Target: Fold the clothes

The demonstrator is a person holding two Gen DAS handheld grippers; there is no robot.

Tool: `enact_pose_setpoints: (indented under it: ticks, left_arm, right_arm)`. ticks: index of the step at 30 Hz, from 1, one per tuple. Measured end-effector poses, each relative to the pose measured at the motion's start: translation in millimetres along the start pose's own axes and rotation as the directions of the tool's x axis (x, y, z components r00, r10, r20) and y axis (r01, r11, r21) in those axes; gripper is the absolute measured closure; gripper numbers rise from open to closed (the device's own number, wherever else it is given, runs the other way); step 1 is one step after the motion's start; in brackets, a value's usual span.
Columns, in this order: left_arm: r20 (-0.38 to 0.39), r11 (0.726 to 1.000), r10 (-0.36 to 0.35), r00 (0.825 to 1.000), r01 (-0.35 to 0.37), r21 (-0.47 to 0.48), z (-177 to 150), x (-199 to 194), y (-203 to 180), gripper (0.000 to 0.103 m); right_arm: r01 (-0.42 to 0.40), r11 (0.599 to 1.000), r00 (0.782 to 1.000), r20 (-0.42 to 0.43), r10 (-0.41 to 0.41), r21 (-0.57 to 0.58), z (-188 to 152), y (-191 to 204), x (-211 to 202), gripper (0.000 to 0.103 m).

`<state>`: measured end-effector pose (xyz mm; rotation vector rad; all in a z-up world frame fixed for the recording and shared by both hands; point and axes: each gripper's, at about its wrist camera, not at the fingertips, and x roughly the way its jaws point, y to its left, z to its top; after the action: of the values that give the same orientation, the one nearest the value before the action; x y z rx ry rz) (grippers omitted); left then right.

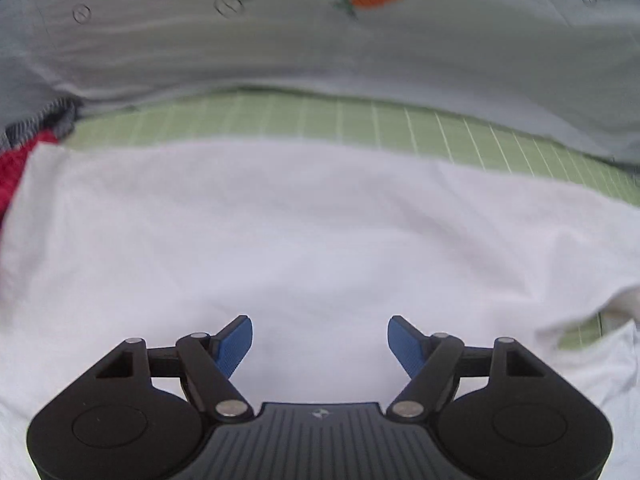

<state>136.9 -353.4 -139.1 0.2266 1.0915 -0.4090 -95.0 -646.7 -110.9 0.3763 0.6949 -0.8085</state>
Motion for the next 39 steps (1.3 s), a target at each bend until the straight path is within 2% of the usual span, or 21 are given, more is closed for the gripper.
enact_pose_setpoints:
  ticks: [2,5,8,11,13,17,21,23,25,27,29,32,33,34,37,39]
  left_arm:
    - [-0.033,1.000,0.008,0.999,-0.009,-0.011,-12,7,-17,0.027]
    - [-0.036,0.997,0.075,0.997,-0.075,0.008,-23,11,-34,0.025]
    - [-0.041,0.993,0.113,0.993,-0.114,-0.023,-24,13,-34,0.017]
    - [-0.045,0.988,0.144,0.989,-0.145,-0.045,-26,14,-32,0.009]
    - [-0.044,0.987,0.153,0.987,-0.155,-0.048,-26,14,-31,0.006]
    - [-0.046,0.983,0.173,0.984,-0.176,-0.057,-25,17,-29,0.000]
    - [-0.058,0.984,0.163,0.985,-0.167,-0.065,-23,18,-26,0.000]
    - [-0.060,0.985,0.159,0.985,-0.163,-0.064,-23,17,-26,0.000]
    - [-0.064,0.985,0.156,0.986,-0.160,-0.065,-23,17,-26,0.000]
    - [-0.067,0.985,0.155,0.986,-0.160,-0.066,-22,17,-26,0.000]
    - [-0.065,0.984,0.159,0.985,-0.163,-0.068,-23,17,-27,0.000]
    - [-0.057,0.983,0.166,0.985,-0.170,-0.072,-23,17,-28,0.000]
    - [-0.054,0.983,0.167,0.985,-0.171,-0.073,-24,16,-28,0.000]
    - [-0.051,0.983,0.167,0.985,-0.170,-0.074,-25,16,-28,0.000]
    - [-0.049,0.983,0.165,0.985,-0.168,-0.073,-25,16,-28,0.000]
    - [-0.052,0.983,0.163,0.985,-0.166,-0.073,-24,16,-27,0.000]
  right_arm:
    - [-0.003,0.999,1.000,-0.025,0.004,0.036,9,-20,24,0.037]
    - [-0.029,0.997,0.997,-0.066,0.035,0.078,19,-39,58,0.037]
    - [-0.069,0.992,0.991,-0.104,0.080,0.103,24,-46,85,0.038]
    - [-0.117,0.977,0.985,-0.107,0.137,0.178,22,-53,91,0.038]
    - [-0.149,0.958,0.979,-0.096,0.177,0.247,20,-62,92,0.038]
    - [-0.206,0.889,0.971,-0.030,0.239,0.409,21,-82,86,0.033]
    - [-0.202,0.899,0.975,-0.007,0.222,0.389,31,-78,91,0.030]
    - [-0.190,0.918,0.973,-0.057,0.222,0.348,33,-69,104,0.027]
    - [-0.196,0.919,0.964,-0.107,0.245,0.341,30,-62,117,0.028]
    - [-0.221,0.903,0.957,-0.095,0.273,0.370,24,-62,117,0.026]
    - [-0.239,0.903,0.954,-0.090,0.288,0.358,20,-62,114,0.026]
    - [-0.291,0.907,0.932,-0.125,0.341,0.305,17,-58,113,0.027]
    - [-0.309,0.913,0.925,-0.140,0.354,0.265,16,-54,111,0.034]
    - [-0.327,0.918,0.918,-0.154,0.365,0.226,16,-51,109,0.050]
    - [-0.346,0.926,0.920,-0.141,0.366,0.150,2,-40,89,0.072]
    - [-0.340,0.934,0.929,-0.117,0.352,0.109,-12,-33,69,0.081]
